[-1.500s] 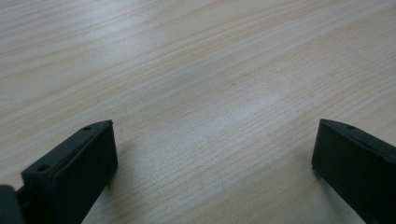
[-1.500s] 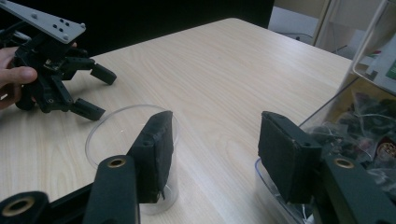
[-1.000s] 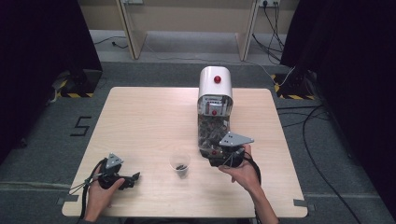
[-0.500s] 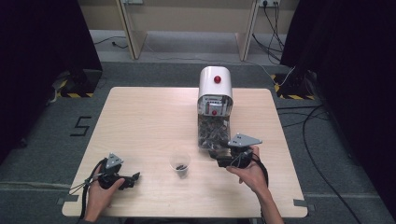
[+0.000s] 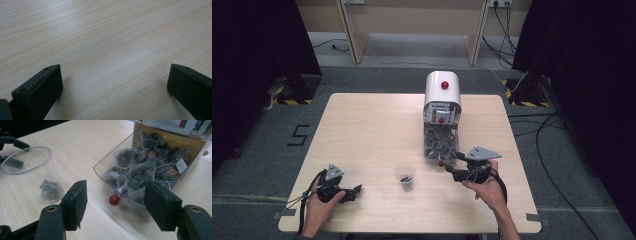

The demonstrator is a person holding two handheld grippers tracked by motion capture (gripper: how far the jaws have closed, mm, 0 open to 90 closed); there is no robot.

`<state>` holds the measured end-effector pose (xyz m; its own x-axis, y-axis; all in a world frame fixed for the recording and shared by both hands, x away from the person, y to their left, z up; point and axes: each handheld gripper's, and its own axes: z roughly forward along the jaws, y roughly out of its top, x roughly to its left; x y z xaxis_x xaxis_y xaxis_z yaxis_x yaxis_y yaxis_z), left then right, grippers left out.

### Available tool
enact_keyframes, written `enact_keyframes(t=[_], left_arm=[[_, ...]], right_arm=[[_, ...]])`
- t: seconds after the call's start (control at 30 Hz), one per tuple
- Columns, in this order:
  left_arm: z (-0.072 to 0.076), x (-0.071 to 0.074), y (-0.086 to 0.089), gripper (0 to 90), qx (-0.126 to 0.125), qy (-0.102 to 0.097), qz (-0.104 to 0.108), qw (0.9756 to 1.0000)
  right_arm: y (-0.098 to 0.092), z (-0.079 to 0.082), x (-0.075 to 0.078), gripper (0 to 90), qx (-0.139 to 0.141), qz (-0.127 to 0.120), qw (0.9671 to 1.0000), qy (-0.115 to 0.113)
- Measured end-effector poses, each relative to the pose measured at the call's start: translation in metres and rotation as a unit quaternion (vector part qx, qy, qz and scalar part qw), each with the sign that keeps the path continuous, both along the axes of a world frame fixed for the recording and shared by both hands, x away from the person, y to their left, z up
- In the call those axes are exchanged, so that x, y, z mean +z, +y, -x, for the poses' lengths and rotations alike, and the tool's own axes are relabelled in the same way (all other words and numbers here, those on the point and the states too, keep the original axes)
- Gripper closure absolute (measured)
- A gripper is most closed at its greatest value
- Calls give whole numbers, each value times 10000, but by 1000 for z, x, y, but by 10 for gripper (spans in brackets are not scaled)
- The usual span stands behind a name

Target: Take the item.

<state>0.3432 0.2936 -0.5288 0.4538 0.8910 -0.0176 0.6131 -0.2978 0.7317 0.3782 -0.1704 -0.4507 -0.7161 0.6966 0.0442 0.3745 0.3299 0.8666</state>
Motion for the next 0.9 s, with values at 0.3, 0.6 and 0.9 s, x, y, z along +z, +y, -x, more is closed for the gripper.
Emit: enact_keyframes(t=[0.3,0.6,0.9], left_arm=[[0,0,0,0,1,-1,1,10000],[0,0,0,0,2,-2,3,10000],[0,0,0,0,-1,-1,0,10000]], right_arm=[[-14,2,-3,354,-187,45,9998,33],[-28,5,-9,354,-336,63,9993,137],[-44,8,-15,350,-546,128,9982,216]])
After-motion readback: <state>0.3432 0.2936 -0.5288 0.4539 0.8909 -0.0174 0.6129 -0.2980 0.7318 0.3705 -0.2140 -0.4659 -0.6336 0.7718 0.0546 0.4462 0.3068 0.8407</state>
